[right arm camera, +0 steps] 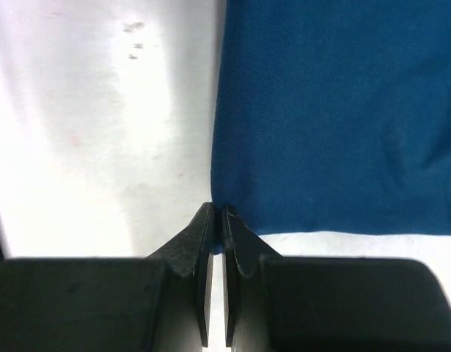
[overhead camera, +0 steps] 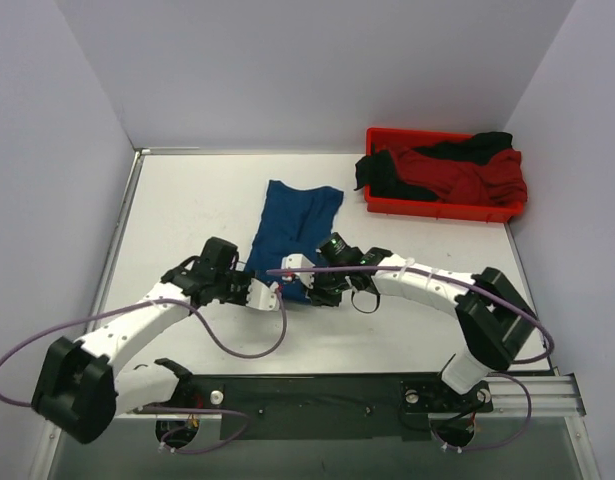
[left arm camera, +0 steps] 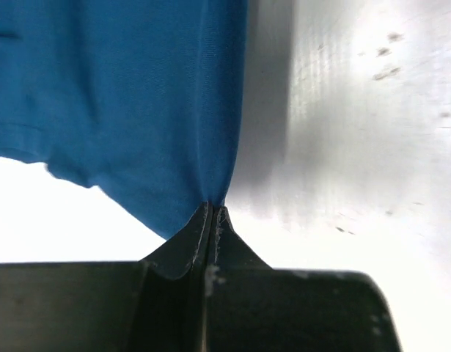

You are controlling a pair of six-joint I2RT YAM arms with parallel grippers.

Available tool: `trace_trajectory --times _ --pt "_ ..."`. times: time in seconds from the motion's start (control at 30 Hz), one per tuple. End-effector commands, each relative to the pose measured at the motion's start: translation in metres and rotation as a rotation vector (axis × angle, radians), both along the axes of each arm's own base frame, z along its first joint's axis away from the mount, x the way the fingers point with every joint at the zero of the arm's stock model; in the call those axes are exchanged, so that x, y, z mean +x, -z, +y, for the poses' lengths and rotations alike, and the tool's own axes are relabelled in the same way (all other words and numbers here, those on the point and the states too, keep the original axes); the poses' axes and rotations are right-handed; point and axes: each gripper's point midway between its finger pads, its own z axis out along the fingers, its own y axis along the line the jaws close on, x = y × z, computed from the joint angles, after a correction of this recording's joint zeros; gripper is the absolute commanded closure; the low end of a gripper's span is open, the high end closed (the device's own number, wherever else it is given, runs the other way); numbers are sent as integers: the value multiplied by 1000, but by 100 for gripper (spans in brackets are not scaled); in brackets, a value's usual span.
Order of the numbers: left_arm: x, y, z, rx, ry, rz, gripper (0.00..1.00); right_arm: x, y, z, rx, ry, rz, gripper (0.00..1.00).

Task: Fold and stack the t-shirts
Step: Grab one side of the 2/3 rectangular tshirt with both arms, then fold the long partially folded tshirt into a neat square

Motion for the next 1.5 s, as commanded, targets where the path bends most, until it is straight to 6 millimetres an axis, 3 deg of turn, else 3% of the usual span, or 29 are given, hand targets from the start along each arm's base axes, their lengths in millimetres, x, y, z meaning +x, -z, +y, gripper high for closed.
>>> trace_trajectory --times 0.0,0.17,0.3,0.37,0.43,0.47,0.7,0.8,0.9,1.0,1.2,1.47 --pt "-71 -28 3 -36 57 185 100 -56 -35 -15 -6 -79 164 100" --pt "-126 -74 0 -85 168 216 100 -111 -82 -44 -12 -245 300 100" --pt "-154 -109 -4 -135 160 289 100 -143 -140 -41 132 -329 395 100" --pt "-160 -118 -5 -148 124 339 100 -149 -153 -37 175 -315 439 100" --pt "-155 -123 -7 -152 62 365 100 -140 -158 -35 212 -276 464 100" --pt "-148 -123 -11 -159 36 369 100 -135 -157 -33 220 -246 493 100" --pt "-65 -116 -15 -186 -208 326 100 -38 -149 -16 285 -60 468 100" --pt "-26 -105 -10 -176 -318 341 100 -9 -132 -6 277 2 554 100" --pt "9 -96 -13 -176 -381 301 100 21 -115 -14 260 94 585 100" --pt "29 -92 -16 -198 -404 290 100 47 -101 -20 254 172 602 100" --pt "62 -96 -29 -247 -392 216 100 71 -81 -34 215 304 633 100" --pt "98 -64 -36 -211 -411 180 100 84 -54 -48 148 418 649 100"
